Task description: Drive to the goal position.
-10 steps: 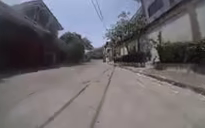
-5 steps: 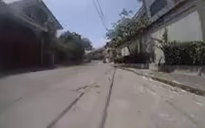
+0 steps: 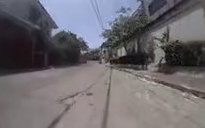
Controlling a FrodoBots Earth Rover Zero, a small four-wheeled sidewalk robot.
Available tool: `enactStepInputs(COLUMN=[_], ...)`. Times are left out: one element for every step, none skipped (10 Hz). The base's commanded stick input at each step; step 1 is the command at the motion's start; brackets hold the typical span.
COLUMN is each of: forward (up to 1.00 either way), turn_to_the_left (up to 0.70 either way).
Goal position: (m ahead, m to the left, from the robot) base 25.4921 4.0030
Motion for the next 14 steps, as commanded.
enactStepInputs(forward=[1.0,1.0,1.0,1.0,1.0,1.0,1.0,1.0,1.0,1.0,1.0,1.0,1.0,1.0], turn_to_the_left=[0.0,0.0,0.0,0.0,0.0,0.0,0.0,0.0,0.0,0.0,0.0,-0.03,-0.02,-0.1])
